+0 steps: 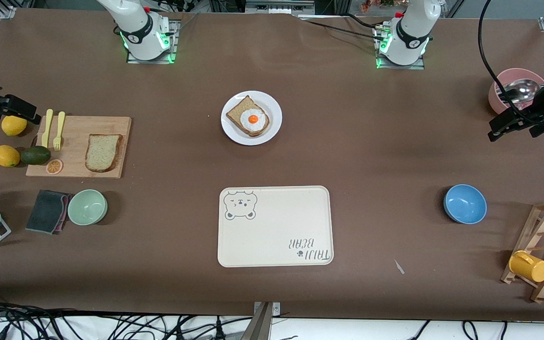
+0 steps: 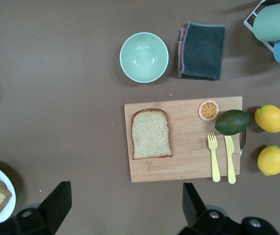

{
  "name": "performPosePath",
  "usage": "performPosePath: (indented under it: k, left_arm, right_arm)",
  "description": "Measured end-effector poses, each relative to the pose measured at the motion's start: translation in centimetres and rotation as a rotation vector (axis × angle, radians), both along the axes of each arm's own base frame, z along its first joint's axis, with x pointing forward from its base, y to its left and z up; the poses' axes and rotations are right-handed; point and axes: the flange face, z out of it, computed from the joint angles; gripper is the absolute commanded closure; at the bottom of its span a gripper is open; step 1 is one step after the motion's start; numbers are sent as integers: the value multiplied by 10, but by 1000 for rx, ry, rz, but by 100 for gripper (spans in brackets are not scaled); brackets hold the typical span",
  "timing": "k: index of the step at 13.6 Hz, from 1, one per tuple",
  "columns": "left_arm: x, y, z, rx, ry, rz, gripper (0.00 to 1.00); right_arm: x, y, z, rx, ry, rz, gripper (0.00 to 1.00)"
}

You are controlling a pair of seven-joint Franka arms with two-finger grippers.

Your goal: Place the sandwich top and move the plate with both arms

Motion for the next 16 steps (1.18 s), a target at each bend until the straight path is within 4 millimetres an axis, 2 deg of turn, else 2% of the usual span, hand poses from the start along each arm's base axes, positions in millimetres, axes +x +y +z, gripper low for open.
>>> performPosePath:
  k: [12,16]
  left_arm:
    - [0,0,0,0,0,0,0]
    - [0,0,-1,0,1,0,0]
  right_arm:
    - [0,2,0,0,1,3,0]
    - [1,10,-1,1,5,18,0]
